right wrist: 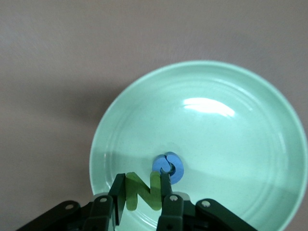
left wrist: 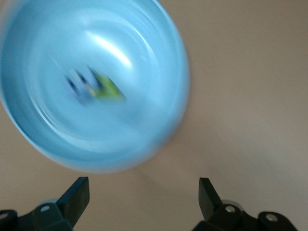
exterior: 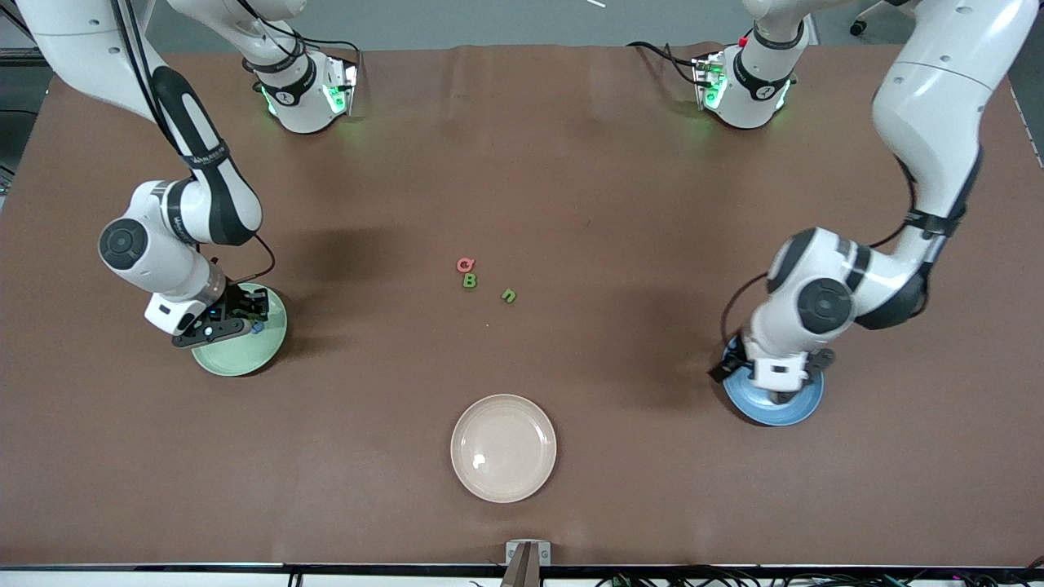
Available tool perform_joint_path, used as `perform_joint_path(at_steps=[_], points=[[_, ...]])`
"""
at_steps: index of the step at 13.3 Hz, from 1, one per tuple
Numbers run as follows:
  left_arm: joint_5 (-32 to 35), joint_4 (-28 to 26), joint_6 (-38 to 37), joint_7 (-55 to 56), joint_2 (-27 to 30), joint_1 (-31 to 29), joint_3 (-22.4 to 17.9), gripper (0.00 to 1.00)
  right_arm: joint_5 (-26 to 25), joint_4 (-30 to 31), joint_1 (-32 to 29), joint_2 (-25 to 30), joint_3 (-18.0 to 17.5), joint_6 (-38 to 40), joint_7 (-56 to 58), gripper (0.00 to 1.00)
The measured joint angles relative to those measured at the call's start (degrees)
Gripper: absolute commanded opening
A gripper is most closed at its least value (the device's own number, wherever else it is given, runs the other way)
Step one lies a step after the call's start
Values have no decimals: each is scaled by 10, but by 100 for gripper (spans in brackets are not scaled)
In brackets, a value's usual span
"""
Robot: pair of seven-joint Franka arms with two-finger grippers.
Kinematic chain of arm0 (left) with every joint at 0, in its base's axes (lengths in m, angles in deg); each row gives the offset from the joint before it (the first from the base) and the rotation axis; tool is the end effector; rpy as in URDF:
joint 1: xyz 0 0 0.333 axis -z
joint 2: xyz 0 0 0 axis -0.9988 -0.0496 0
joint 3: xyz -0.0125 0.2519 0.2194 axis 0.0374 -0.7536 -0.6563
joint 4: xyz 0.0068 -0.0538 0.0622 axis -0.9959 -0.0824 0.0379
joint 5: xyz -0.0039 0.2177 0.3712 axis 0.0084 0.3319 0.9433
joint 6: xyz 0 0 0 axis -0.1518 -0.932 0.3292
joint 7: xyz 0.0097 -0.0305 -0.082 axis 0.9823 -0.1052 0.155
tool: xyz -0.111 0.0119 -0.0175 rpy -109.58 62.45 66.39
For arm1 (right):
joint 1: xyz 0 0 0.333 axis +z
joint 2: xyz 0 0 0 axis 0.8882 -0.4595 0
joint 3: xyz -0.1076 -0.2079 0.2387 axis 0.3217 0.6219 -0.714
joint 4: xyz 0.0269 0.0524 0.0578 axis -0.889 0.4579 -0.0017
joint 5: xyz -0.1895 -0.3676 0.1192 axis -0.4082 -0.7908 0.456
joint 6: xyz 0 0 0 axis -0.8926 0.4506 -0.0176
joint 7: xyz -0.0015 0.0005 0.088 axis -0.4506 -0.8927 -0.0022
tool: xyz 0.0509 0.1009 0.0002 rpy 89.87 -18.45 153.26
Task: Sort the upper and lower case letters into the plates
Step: 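Grasp the green U and green B with the left and right grippers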
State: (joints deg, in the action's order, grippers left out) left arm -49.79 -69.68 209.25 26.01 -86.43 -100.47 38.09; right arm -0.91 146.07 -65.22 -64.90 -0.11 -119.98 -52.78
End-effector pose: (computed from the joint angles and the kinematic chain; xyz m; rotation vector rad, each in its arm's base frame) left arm 0.6671 -0.2084 0.2377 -2.9383 -1.0307 0.0395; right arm 0.5733 -0.0232 0.1881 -3.1082 -0.4182 0.0224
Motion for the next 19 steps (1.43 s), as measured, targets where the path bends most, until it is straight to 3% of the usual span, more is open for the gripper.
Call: perform_joint_path(at_steps=[6,7,8,9,12,15,19], points=[[0,55,-2,165,-38,197,0,88,0,1,-9,-20,0,-2,8,26],[0,74,-2,184,-55,230,-5,86,0,1,-10,-22,0,-2,8,47],[0,95,-1,200,-73,261,-15,83,0,1,-10,-22,0,-2,8,84],[0,116,-1,212,-89,290,-28,83,0,1,-10,-22,0,-2,8,100],[0,173,0,251,-131,376,-82,76,0,-2,-10,-21,-1,6,8,100],[-1,194,18,289,-154,411,-94,69,0,-25,0,5,-10,64,-9,100],[-2,196,51,328,-169,423,-94,58,1,-63,101,54,-16,177,-214,100]])
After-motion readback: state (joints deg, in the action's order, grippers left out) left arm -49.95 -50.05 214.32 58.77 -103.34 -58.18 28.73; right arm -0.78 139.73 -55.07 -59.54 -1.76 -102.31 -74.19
